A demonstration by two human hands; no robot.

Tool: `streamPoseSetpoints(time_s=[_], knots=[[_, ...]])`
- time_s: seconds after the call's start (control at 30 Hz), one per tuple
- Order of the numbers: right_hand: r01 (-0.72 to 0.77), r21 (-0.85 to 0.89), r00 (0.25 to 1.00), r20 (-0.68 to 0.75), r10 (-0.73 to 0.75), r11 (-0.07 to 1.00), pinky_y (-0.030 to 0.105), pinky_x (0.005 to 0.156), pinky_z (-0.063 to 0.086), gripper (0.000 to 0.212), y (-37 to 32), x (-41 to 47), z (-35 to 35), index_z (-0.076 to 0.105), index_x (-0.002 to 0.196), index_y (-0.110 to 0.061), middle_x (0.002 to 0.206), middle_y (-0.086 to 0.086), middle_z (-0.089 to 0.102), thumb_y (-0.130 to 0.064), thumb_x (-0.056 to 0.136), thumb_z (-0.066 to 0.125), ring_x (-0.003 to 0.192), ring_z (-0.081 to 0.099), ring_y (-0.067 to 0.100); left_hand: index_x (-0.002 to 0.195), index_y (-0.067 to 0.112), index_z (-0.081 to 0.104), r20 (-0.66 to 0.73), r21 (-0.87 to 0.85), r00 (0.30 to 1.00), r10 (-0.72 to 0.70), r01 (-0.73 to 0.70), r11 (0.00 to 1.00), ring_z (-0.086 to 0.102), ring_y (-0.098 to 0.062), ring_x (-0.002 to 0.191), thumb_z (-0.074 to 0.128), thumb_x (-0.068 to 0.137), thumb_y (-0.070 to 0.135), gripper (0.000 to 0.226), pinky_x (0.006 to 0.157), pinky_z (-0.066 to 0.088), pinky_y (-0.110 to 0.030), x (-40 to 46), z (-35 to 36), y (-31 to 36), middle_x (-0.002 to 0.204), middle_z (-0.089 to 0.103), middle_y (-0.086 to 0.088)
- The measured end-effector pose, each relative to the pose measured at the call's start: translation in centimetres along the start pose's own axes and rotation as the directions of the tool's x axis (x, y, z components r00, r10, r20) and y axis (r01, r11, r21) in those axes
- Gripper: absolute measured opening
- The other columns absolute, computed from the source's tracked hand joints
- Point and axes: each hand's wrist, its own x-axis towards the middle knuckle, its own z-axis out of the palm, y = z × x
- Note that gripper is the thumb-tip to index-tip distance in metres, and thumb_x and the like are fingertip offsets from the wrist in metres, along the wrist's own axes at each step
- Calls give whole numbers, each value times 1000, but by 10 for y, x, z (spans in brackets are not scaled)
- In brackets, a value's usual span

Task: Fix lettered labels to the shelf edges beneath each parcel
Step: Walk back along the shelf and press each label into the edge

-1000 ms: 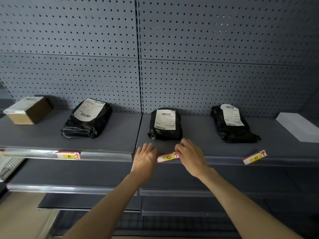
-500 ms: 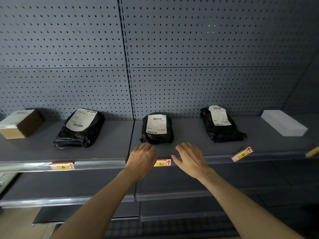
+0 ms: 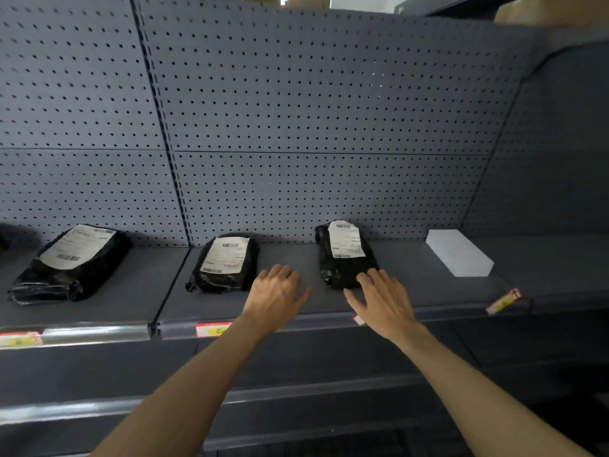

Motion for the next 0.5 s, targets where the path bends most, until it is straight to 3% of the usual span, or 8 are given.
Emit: streamPoseSetpoints(time_s=[0.33, 0.43, 0.5], knots=[[149, 152, 984, 70, -161, 977, 33, 66, 49, 24, 92, -11, 46, 60, 108, -14, 98, 5, 59, -32, 95, 52, 87, 56, 21, 88, 13, 66, 180, -26, 979, -99, 105, 994, 60, -28, 88, 62, 83, 36, 24, 73, 46, -39, 22, 79, 124, 91, 66, -7], [199, 176, 975, 62, -213, 964, 31, 66, 48, 12, 97, -13, 55, 60, 102, -15, 96, 3, 58, -23, 94, 55, 85, 55, 20, 94, 13, 67, 202, -23, 968, -149, 156, 987, 59, -29, 90, 68, 81, 24, 18, 74, 46, -40, 18, 94, 138, 94, 64, -8], [207, 159, 974, 60, -219, 965, 28, 64, 46, 6, 102, -14, 60, 61, 93, -15, 92, 2, 58, -16, 88, 65, 81, 54, 18, 88, 14, 67, 197, -46, 959, -201, 214, 976, 59, -29, 85, 72, 75, 14, 15, 69, 46, -39, 19, 98, 143, 89, 63, -7]])
